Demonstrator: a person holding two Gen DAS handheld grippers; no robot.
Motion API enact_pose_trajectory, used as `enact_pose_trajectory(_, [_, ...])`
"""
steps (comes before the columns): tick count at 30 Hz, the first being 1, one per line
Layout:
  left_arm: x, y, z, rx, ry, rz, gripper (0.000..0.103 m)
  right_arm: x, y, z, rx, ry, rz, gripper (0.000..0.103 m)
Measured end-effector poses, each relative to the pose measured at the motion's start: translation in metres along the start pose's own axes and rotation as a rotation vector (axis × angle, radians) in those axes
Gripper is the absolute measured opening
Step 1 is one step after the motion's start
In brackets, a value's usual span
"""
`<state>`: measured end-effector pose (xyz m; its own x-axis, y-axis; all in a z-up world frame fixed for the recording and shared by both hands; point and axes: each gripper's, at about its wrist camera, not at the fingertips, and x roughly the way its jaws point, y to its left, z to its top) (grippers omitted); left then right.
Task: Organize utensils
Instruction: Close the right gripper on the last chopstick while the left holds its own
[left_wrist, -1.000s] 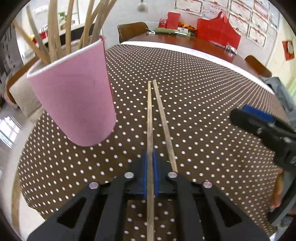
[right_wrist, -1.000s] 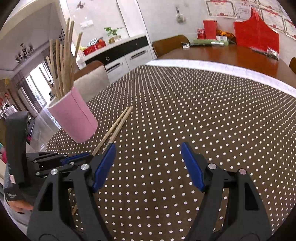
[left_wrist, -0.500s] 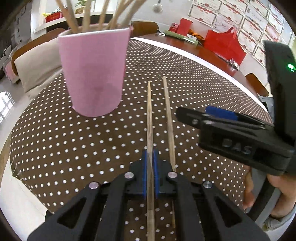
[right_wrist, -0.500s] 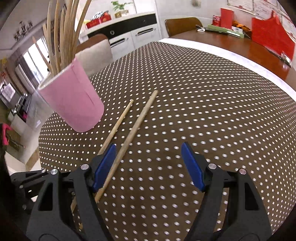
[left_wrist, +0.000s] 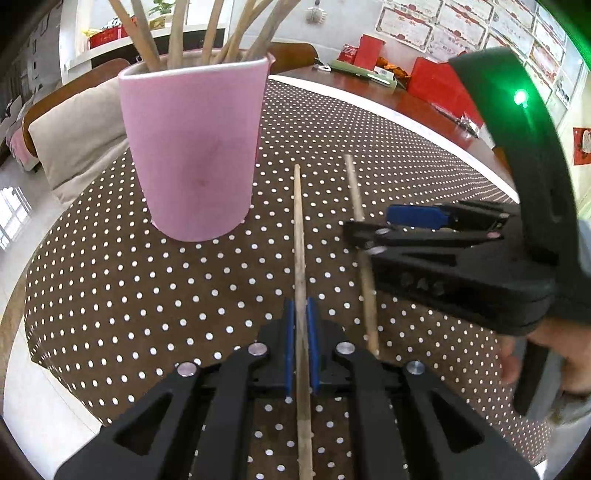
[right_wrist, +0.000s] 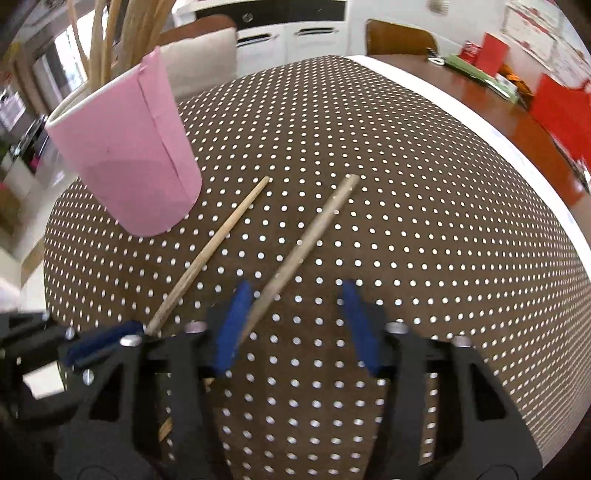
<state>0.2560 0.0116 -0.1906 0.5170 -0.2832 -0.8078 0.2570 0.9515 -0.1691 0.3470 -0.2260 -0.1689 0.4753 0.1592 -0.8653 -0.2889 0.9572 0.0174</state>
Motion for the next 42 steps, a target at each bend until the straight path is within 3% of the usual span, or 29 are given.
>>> enact_pose_trajectory(6, [0.003, -0.001, 0.005, 0.016, 0.007, -0.005, 0.020, -0.003, -0.012, -0.003, -0.085, 0.075, 0.036, 0.033])
enact_pose_trajectory(13, [0.015, -0.008, 0.024, 0.039, 0.030, 0.009, 0.021, -0.011, -0.019, -0.017, -0.164, 0.178, 0.075, 0.030])
enact_pose_trajectory(17, [0.024, -0.010, 0.037, 0.047, 0.046, 0.010, 0.022, -0.014, -0.034, -0.023, -0.141, 0.215, 0.092, 0.030])
enact_pose_trajectory(23, [0.035, -0.018, 0.051, 0.068, 0.066, 0.017, 0.022, -0.010, -0.060, -0.018, -0.053, 0.211, 0.110, 0.031])
enact_pose_trajectory(29, [0.043, -0.022, 0.061, 0.079, 0.074, 0.005, 0.022, -0.005, -0.061, -0.011, -0.074, 0.190, 0.074, 0.030])
enact_pose_trajectory(33, [0.044, -0.015, 0.063, 0.072, 0.081, -0.011, 0.020, -0.005, -0.040, -0.007, -0.083, 0.168, 0.080, 0.020])
enact_pose_trajectory(35, [0.046, -0.014, 0.063, 0.078, 0.081, 0.012, 0.007, -0.005, -0.038, -0.006, -0.090, 0.162, 0.092, 0.016])
enact_pose_trajectory(42, [0.042, -0.011, 0.056, 0.078, 0.079, -0.019, 0.006, -0.006, -0.032, -0.010, -0.093, 0.144, 0.113, 0.008])
